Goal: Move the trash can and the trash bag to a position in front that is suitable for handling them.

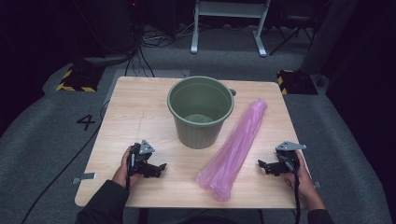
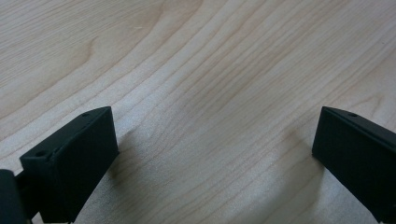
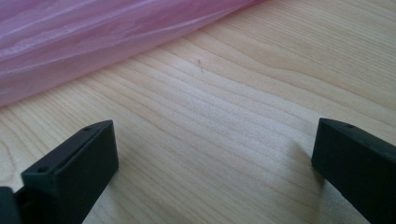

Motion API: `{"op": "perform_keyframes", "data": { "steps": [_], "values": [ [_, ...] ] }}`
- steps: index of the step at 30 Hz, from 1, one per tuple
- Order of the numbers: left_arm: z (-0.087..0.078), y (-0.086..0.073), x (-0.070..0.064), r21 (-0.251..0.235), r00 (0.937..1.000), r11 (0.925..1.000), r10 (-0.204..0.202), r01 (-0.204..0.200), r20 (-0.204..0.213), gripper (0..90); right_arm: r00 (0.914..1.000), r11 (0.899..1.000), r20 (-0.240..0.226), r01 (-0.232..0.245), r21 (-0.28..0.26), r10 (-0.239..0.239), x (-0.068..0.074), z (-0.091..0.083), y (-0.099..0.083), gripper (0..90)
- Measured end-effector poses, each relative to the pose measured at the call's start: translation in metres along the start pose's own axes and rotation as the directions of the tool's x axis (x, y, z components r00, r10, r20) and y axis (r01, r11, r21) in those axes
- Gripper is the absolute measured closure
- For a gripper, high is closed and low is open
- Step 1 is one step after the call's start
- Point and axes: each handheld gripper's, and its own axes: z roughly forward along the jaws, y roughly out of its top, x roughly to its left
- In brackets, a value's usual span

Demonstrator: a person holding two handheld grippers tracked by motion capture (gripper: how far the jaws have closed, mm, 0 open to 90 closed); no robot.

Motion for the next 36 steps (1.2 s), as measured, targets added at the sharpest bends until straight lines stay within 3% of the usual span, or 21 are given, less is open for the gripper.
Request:
{"op": "perform_keyframes", "data": {
  "steps": [4,7,9,14,19,29,33,34,36],
  "values": [
    [-0.001,-0.001,-0.001,-0.001,0.9999,1.0000,0.009,-0.009,0.007,0.4,0.9999,1.000,-0.007,0.013,-0.013,-0.013,-0.001,-0.002,-0.002,4.7],
    [-0.001,-0.001,-0.001,-0.003,0.9999,1.0000,0.009,-0.009,0.014,0.3,1.0000,1.000,0.007,-0.004,-0.022,0.004,-0.002,-0.003,-0.002,8.8],
    [-0.001,-0.002,0.000,-0.003,0.9997,0.9999,0.014,-0.014,0.019,0.3,1.0000,0.999,0.005,0.003,-0.035,-0.003,-0.001,-0.005,-0.003,14.7],
    [-0.002,-0.002,0.000,-0.003,0.9996,0.9998,0.022,-0.022,0.018,0.3,0.9997,0.999,0.020,0.016,-0.047,-0.015,0.000,-0.006,-0.003,15.2],
    [-0.002,-0.002,0.000,-0.003,0.9996,0.9998,0.022,-0.022,0.018,0.3,0.9998,0.999,0.006,-0.017,-0.039,0.017,-0.003,-0.005,-0.003,15.7],
    [-0.001,-0.001,0.000,-0.002,0.9995,0.9998,0.019,-0.019,0.023,0.4,0.9999,0.999,0.015,-0.005,-0.048,0.006,-0.003,-0.005,0.002,19.0],
    [0.000,0.001,0.000,0.001,0.9993,0.9997,0.025,-0.025,0.026,0.5,1.0000,0.995,-0.003,0.008,-0.104,-0.008,0.000,-0.014,0.013,20.0],
    [0.001,0.001,0.000,0.001,0.9988,0.9993,0.038,-0.038,0.031,0.5,0.9996,0.988,-0.009,0.026,-0.152,-0.028,0.007,-0.021,0.025,21.2],
    [0.001,0.001,0.000,0.001,0.9986,0.9992,0.040,-0.040,0.035,0.5,0.9983,0.981,-0.025,0.047,-0.186,-0.052,0.013,-0.025,0.035,21.6]
  ]
}}
